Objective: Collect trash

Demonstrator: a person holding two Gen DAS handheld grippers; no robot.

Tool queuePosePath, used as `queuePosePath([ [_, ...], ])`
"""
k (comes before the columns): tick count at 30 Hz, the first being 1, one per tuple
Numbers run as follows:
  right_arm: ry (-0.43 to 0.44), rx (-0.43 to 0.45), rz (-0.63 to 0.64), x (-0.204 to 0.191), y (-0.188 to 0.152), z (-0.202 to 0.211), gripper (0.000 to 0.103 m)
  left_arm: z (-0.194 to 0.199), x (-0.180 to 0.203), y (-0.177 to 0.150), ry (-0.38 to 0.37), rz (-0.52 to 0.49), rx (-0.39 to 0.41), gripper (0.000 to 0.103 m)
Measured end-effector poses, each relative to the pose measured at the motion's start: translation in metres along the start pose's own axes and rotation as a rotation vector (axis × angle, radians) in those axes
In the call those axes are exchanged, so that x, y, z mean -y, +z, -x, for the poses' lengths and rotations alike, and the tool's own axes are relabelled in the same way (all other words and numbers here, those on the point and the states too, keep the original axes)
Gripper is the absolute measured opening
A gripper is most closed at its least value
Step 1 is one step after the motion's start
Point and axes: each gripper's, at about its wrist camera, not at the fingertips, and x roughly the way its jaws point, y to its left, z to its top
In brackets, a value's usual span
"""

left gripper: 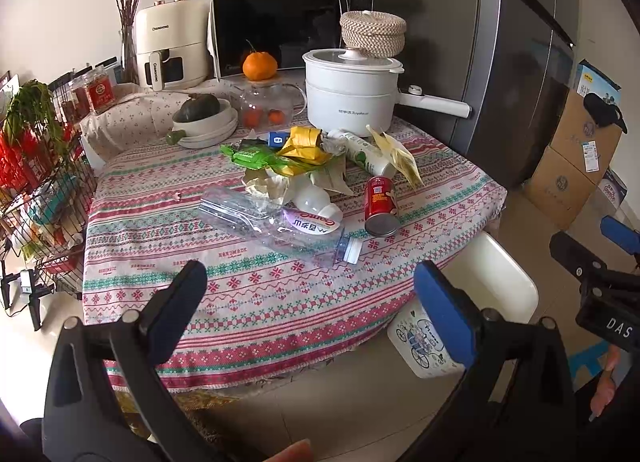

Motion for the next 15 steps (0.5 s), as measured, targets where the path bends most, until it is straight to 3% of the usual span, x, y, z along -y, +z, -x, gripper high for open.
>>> queuePosePath([
  [15,0.002,-0.003,-0.003,0.0001,0.0002,-0.0001,0.103,0.0001,-0.0001,0.0009,0.0,0.0,0.0,0.103],
])
